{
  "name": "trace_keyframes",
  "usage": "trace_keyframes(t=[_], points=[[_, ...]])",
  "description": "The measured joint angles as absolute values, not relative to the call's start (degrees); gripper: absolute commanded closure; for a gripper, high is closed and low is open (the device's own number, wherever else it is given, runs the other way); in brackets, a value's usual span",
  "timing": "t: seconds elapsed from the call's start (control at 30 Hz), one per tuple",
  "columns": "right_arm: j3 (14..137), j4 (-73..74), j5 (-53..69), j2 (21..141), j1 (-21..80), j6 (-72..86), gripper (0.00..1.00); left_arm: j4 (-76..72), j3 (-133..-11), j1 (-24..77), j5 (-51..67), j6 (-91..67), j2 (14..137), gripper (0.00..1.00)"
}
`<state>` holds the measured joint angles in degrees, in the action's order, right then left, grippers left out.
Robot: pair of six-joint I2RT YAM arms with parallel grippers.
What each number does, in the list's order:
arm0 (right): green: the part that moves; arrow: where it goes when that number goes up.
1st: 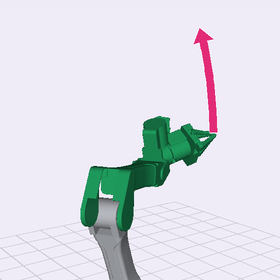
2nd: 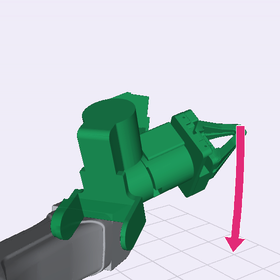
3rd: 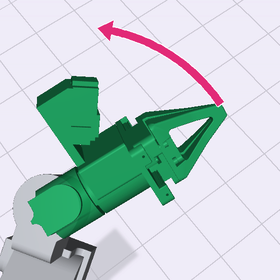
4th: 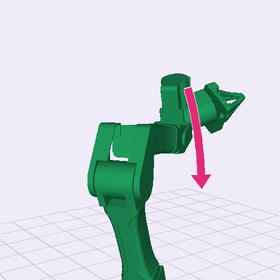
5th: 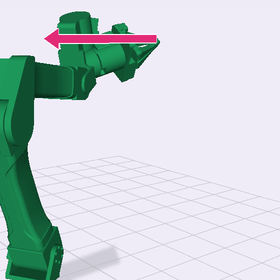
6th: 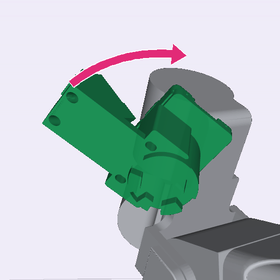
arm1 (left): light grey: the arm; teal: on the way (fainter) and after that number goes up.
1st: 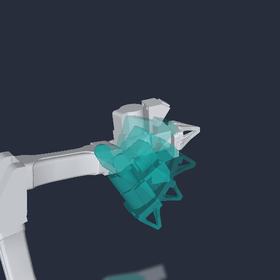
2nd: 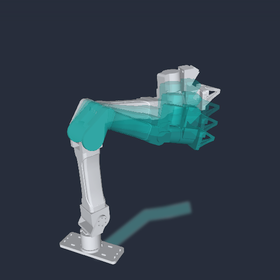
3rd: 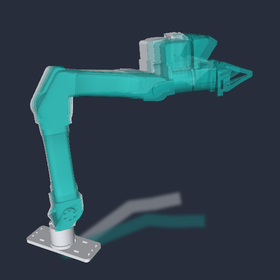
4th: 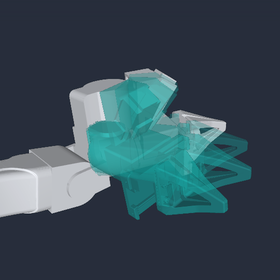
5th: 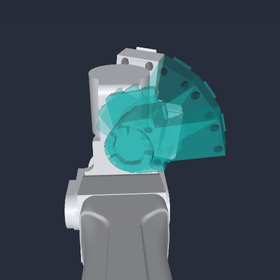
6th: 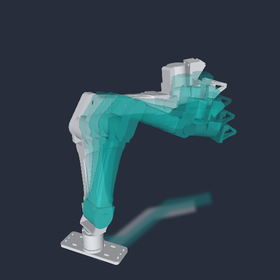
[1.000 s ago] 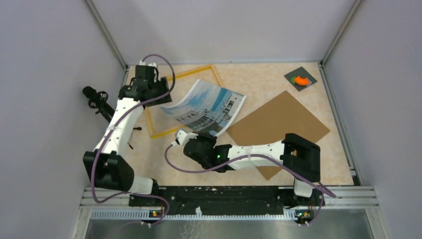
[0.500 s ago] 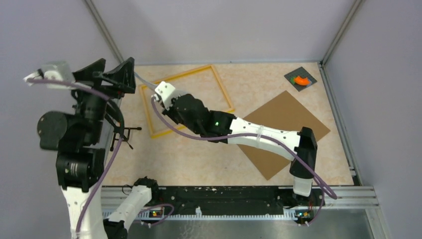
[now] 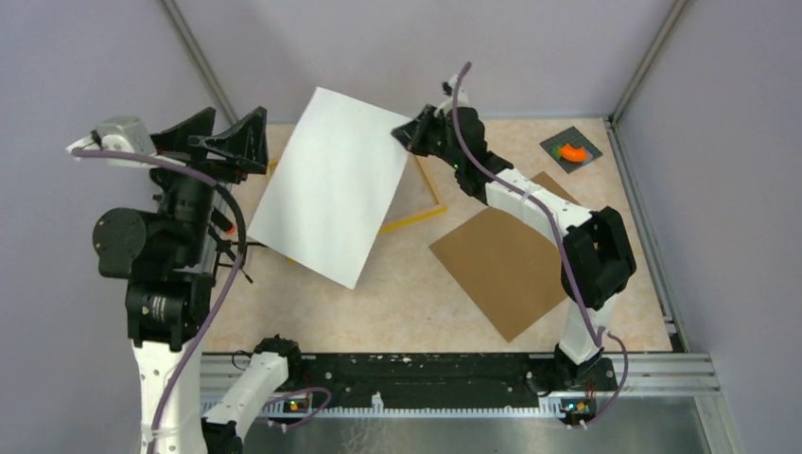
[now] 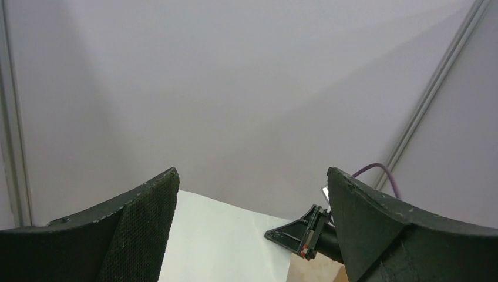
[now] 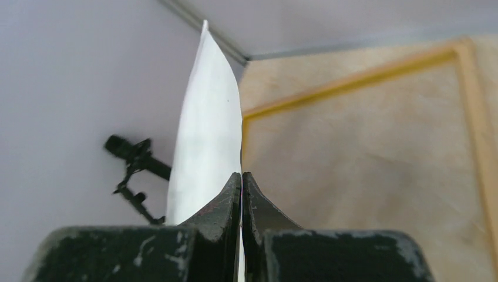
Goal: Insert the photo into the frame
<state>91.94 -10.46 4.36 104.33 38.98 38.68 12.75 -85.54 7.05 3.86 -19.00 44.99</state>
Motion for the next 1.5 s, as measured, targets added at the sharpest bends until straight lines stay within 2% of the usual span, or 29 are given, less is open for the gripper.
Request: trace_keyframes(t=[0.17,0.53,1.03,1.3,1.5], points=[[77.78,-17.41,3.84,106.17,32.03,49.06,1.00,10.35,-80.60,7.05,6.17,-20.99,47.99,0.02],[63.70,-29.54,-9.98,107.13,30.57,56.38,1.00,8.01,-69.36,8.84,7.22,-21.71,53.80,0.02],[60.12,-44.38,-27.59,110.98,34.63,62.74,1.00,1.67,-59.42,12.12,4.01,-20.84,57.08,0.04],[62.37,-51.11,-38.83,118.02,42.52,61.67,1.00,1.45,-57.60,14.04,-0.27,-18.02,56.62,0.05],[67.07,-55.35,-45.10,122.15,44.49,59.24,1.00,1.41,-57.52,15.44,-1.76,-17.34,56.64,0.05]])
